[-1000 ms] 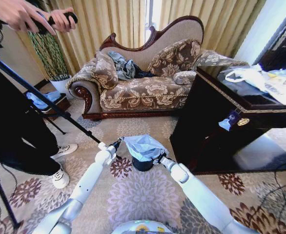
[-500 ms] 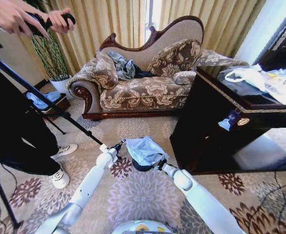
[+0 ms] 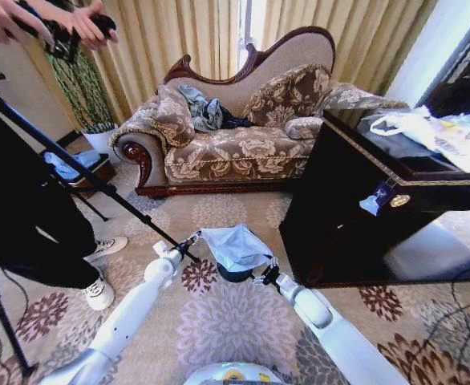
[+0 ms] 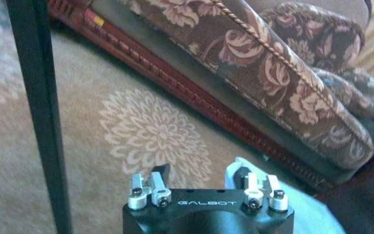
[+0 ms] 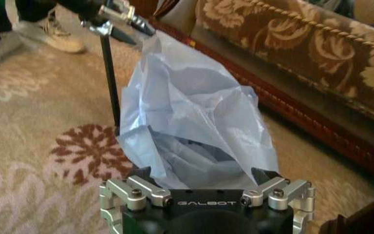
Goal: Place a garbage bag over the trash bin.
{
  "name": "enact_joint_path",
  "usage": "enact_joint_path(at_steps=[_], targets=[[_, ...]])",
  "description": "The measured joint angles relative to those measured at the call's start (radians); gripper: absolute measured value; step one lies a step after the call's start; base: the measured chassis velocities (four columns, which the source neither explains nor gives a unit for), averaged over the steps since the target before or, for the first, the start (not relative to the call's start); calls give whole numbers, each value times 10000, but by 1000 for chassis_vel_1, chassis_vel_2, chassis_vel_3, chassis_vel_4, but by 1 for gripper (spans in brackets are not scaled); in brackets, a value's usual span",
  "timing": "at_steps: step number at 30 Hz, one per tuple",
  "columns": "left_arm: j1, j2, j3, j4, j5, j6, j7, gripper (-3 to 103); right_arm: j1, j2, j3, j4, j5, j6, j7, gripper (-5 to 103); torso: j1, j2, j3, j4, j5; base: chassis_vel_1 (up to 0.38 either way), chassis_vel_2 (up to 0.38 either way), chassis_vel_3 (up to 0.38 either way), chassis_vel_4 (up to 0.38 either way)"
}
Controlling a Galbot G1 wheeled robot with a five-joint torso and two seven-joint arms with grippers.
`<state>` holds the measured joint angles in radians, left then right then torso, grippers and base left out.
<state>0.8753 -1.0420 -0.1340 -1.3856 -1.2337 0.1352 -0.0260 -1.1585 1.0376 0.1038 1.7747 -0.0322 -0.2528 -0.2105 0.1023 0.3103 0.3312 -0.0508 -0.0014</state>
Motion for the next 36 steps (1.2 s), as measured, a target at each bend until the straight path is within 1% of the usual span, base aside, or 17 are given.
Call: enact_joint_path(at_steps=[2,3,5,8,10,13,14,16,18,21,22,25,27,32,33,35,36], targets=[[36,53,17,-34,165,-57,10,65,-185,-9,115,175,41,21,43,100,0,0,0,0,-2,0,0,0,0],[109,160,25,-124,530,-178,20,76,-497,-14,314,491,130,71,89,100,0,0,0,0,-4,0,0,0,0],[162,239,32,-211,806,-259,25,76,-709,-14,466,690,231,103,131,100,0,1,0,0,-3,0,0,0,0],[318,553,206,-442,2129,-841,79,92,-1487,84,1048,1264,801,363,566,100,0,0,1,0,-5,0,0,0,0],[344,623,226,-512,2409,-958,95,97,-1606,104,1135,1345,907,418,660,100,0,0,1,0,-4,0,0,0,0],[347,1163,349,-988,4378,-1623,467,100,-2307,293,1723,1921,1557,499,1138,100,0,1,0,-1,0,0,0,0,0],[347,1163,349,-988,4378,-1623,467,100,-2307,293,1723,1921,1557,499,1138,100,0,1,0,-1,0,0,0,0,0],[162,1562,652,-1270,5371,-2062,691,100,-2540,460,1860,2171,1982,524,1576,100,0,1,0,-1,-3,0,0,0,0],[124,1620,696,-1312,5524,-2123,726,100,-2568,490,1875,2207,2065,523,1644,100,0,0,1,-1,-3,0,0,0,0],[-486,2058,1280,-1471,6874,-2615,1232,100,-2726,728,1914,2366,2562,348,1996,100,1,0,0,1,-3,0,0,0,0],[-486,2058,1280,-1471,6874,-2615,1232,100,-2726,728,1914,2366,2562,348,1996,100,1,0,0,1,-3,0,0,0,0],[-1266,2395,2012,-1235,7979,-3082,1837,100,-2869,885,1986,2433,2614,240,2037,100,2,0,1,-1,-2,0,0,0,0],[-1425,2480,2207,-1206,8164,-3137,1999,101,-2915,911,2021,2483,2632,180,2037,100,2,0,1,-2,-3,0,0,0,0],[-2283,3283,3379,-951,9631,-3869,3672,96,-3087,931,2125,2600,2761,72,2042,100,2,0,1,-2,-1,0,0,0,0],[-2283,3283,3379,-951,9631,-3869,3672,96,-3087,931,2125,2600,2761,72,2042,100,2,0,1,-2,-1,0,0,0,0],[-2496,3649,3822,-794,10343,-4255,4362,96,-3003,916,2000,2562,2834,64,2027,100,2,0,1,2,-2,0,0,0,0],[-2496,3649,3822,-794,10343,-4255,4362,96,-3003,916,2000,2562,2834,64,2027,100,2,0,1,2,-2,0,0,0,0]])
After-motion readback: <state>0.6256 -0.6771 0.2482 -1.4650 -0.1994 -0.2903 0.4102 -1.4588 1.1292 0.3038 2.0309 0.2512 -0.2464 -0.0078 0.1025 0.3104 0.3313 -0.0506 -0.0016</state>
